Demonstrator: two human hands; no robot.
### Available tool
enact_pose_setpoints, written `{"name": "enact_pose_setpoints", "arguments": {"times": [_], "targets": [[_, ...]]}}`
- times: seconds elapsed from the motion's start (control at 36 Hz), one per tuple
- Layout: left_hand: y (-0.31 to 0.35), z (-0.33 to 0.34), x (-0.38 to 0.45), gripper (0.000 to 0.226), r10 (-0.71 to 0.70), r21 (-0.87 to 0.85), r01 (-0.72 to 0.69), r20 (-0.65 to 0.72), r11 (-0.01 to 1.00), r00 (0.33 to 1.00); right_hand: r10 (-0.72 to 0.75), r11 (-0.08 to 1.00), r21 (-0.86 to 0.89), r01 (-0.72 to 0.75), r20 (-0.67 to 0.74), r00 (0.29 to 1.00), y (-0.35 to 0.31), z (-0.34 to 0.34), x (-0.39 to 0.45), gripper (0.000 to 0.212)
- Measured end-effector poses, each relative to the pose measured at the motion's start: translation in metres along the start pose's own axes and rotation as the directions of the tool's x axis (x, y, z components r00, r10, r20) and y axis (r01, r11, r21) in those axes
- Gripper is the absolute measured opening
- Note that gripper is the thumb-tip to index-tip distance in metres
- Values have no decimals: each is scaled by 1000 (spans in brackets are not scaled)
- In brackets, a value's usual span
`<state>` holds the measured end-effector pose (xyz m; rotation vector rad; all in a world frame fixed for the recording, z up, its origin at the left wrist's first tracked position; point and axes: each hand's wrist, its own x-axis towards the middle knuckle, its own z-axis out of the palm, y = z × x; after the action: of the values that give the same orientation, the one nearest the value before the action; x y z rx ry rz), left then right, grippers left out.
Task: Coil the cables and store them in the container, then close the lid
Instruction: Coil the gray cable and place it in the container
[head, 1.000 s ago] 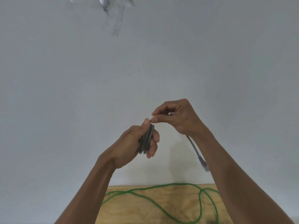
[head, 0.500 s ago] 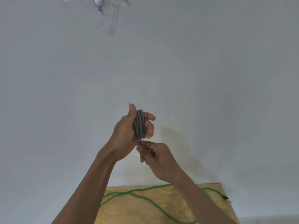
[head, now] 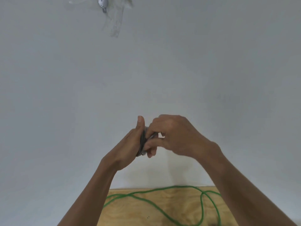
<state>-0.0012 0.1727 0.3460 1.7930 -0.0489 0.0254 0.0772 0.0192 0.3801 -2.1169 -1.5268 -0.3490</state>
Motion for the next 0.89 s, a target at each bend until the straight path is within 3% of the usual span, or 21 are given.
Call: {"name": "enact_pose_setpoints", "arguments": {"times": [0.14,0.19,0.25,0.31,0.39,0.53,0.72,0.89], "targets": [[6,-3,-3,99,-106,-188,127,116,974,988,59,909,414,-45,-22,998,13,7,6,21],[7,-2,-5,100,-92,-261,135,171,956,981,120,778,616,-124,49,992,15,12,4,20],[9,-1,-7,95,-68,-340,129,186,931,980,124,572,800,-178,131,984,14,20,0,20],[10,-1,-8,91,-70,-365,140,199,920,978,148,490,853,-181,124,981,11,27,-2,21],[12,-3,-9,96,-137,-258,181,178,949,974,219,502,851,-155,49,975,5,38,-5,25],[17,7,-8,92,-142,-96,137,-47,986,989,272,498,857,-133,-8,962,2,49,-9,22],[21,16,-7,92,-68,-114,44,-214,993,974,245,610,788,-82,-90,965,-3,45,-6,19],[26,24,-5,86,-22,-153,-24,-290,988,957,227,596,800,-68,-88,970,-4,38,-6,19]]}}
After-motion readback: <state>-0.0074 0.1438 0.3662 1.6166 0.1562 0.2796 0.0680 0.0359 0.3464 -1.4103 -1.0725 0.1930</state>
